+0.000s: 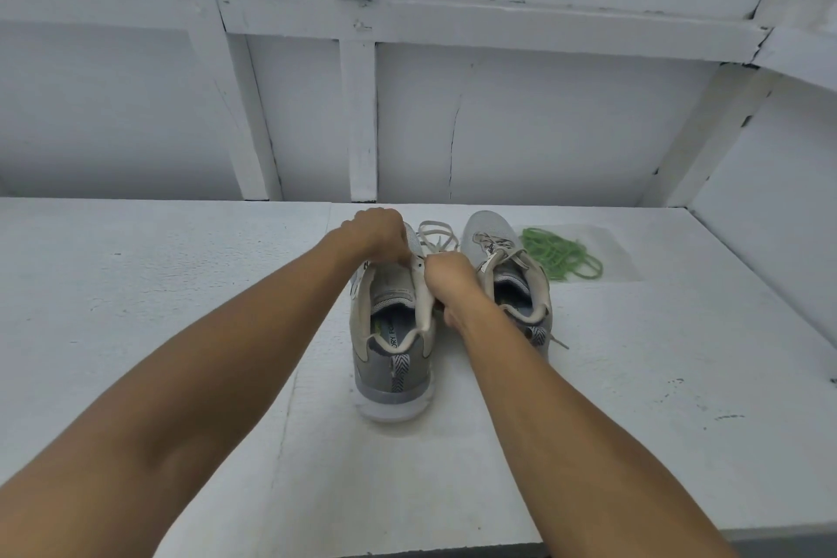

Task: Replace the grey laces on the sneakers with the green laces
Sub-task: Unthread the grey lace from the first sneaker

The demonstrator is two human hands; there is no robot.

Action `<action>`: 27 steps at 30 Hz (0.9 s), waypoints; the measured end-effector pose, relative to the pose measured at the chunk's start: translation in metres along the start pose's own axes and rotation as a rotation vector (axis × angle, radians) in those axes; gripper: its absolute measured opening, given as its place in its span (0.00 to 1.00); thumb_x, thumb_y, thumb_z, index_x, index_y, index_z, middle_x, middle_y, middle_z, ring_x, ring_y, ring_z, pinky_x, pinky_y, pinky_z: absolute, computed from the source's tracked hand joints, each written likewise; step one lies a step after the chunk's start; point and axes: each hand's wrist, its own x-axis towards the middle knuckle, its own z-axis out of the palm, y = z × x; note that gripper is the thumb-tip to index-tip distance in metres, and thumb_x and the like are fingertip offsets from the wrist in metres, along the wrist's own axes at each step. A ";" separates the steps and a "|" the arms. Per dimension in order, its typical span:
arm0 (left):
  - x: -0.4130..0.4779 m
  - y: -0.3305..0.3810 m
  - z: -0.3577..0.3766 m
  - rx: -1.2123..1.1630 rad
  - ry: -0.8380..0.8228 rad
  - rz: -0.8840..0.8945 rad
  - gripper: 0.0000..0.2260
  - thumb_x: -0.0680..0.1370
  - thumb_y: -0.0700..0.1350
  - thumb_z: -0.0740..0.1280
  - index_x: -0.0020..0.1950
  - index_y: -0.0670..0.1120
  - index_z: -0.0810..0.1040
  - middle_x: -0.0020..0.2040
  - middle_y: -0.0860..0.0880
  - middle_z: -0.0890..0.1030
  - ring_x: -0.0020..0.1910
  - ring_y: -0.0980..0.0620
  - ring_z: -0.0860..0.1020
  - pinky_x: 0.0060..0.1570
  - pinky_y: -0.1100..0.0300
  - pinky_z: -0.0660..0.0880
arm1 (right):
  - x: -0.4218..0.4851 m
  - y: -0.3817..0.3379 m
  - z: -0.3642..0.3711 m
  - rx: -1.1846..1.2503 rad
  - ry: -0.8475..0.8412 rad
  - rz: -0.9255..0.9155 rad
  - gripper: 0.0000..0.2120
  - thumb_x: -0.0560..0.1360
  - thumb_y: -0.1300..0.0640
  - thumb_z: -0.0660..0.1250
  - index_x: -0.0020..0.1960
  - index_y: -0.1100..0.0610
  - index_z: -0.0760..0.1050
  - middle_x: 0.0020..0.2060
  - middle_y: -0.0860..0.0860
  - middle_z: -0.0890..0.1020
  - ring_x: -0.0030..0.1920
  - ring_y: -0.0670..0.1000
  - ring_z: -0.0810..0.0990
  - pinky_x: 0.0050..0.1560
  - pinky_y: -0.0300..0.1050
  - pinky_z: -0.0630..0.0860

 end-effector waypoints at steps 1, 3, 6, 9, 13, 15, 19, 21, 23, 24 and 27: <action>0.001 0.000 0.003 0.023 0.024 -0.013 0.11 0.72 0.53 0.73 0.47 0.46 0.84 0.47 0.47 0.82 0.50 0.45 0.79 0.52 0.53 0.76 | 0.003 0.001 0.000 0.003 0.008 0.008 0.17 0.80 0.60 0.56 0.67 0.63 0.72 0.64 0.61 0.76 0.63 0.60 0.76 0.25 0.32 0.68; 0.000 -0.002 0.004 0.057 0.074 -0.022 0.09 0.72 0.52 0.73 0.47 0.48 0.83 0.48 0.47 0.80 0.52 0.45 0.77 0.53 0.52 0.75 | 0.001 0.001 0.002 -0.034 0.005 0.003 0.17 0.81 0.60 0.56 0.67 0.65 0.71 0.64 0.62 0.75 0.64 0.61 0.75 0.32 0.35 0.67; -0.002 -0.006 0.002 0.034 0.057 0.014 0.10 0.72 0.53 0.74 0.48 0.50 0.83 0.50 0.48 0.79 0.52 0.47 0.76 0.54 0.52 0.75 | 0.004 0.002 0.004 -0.091 0.008 -0.005 0.18 0.81 0.61 0.56 0.67 0.65 0.71 0.64 0.62 0.75 0.64 0.61 0.75 0.35 0.37 0.67; -0.004 -0.005 0.004 0.023 0.071 0.026 0.09 0.73 0.53 0.73 0.48 0.50 0.82 0.52 0.48 0.78 0.53 0.47 0.76 0.55 0.51 0.75 | 0.003 0.000 0.003 -0.118 0.014 -0.022 0.16 0.81 0.62 0.54 0.65 0.66 0.73 0.63 0.63 0.76 0.63 0.61 0.75 0.39 0.44 0.70; -0.004 -0.004 0.006 -0.012 0.088 0.046 0.08 0.75 0.50 0.71 0.48 0.47 0.83 0.53 0.45 0.79 0.52 0.46 0.77 0.55 0.52 0.77 | 0.004 0.006 0.004 -0.051 0.014 -0.091 0.14 0.79 0.56 0.62 0.37 0.59 0.75 0.43 0.58 0.80 0.48 0.59 0.79 0.45 0.49 0.73; -0.005 -0.005 0.004 -0.026 0.075 0.047 0.09 0.76 0.50 0.71 0.50 0.46 0.83 0.52 0.45 0.80 0.50 0.48 0.76 0.52 0.55 0.75 | 0.003 0.008 0.005 -0.026 0.009 -0.099 0.12 0.78 0.54 0.65 0.37 0.56 0.76 0.44 0.57 0.82 0.49 0.59 0.81 0.52 0.53 0.77; -0.005 -0.010 -0.001 -0.059 0.096 0.009 0.08 0.76 0.47 0.70 0.51 0.44 0.83 0.53 0.44 0.81 0.48 0.49 0.75 0.46 0.59 0.71 | 0.007 0.005 0.004 0.005 0.005 -0.070 0.11 0.78 0.60 0.62 0.37 0.56 0.74 0.43 0.55 0.79 0.47 0.55 0.79 0.53 0.51 0.76; -0.005 -0.020 -0.009 -0.058 0.170 -0.040 0.10 0.76 0.45 0.68 0.52 0.41 0.82 0.54 0.42 0.81 0.51 0.46 0.77 0.47 0.58 0.72 | 0.010 0.004 0.005 0.006 -0.028 -0.024 0.12 0.79 0.61 0.60 0.37 0.54 0.69 0.38 0.52 0.74 0.39 0.50 0.75 0.49 0.47 0.75; -0.004 -0.037 -0.020 -0.035 0.293 -0.143 0.12 0.77 0.45 0.66 0.53 0.38 0.80 0.54 0.39 0.81 0.54 0.41 0.78 0.48 0.55 0.73 | 0.010 0.003 0.006 0.056 -0.025 0.003 0.06 0.78 0.63 0.59 0.44 0.56 0.72 0.40 0.53 0.76 0.39 0.50 0.75 0.46 0.47 0.73; -0.004 -0.049 -0.026 -0.042 0.355 -0.208 0.11 0.76 0.44 0.66 0.52 0.37 0.79 0.53 0.38 0.80 0.53 0.39 0.78 0.47 0.54 0.73 | 0.012 0.003 0.007 0.092 -0.008 0.004 0.06 0.77 0.64 0.59 0.47 0.59 0.74 0.42 0.55 0.78 0.43 0.53 0.77 0.45 0.48 0.74; -0.005 -0.072 -0.035 -0.020 0.351 -0.334 0.09 0.76 0.45 0.66 0.52 0.40 0.77 0.52 0.40 0.79 0.51 0.39 0.77 0.50 0.51 0.74 | 0.014 0.005 0.011 0.138 0.023 0.024 0.05 0.75 0.64 0.62 0.41 0.58 0.73 0.46 0.59 0.81 0.50 0.59 0.80 0.49 0.51 0.78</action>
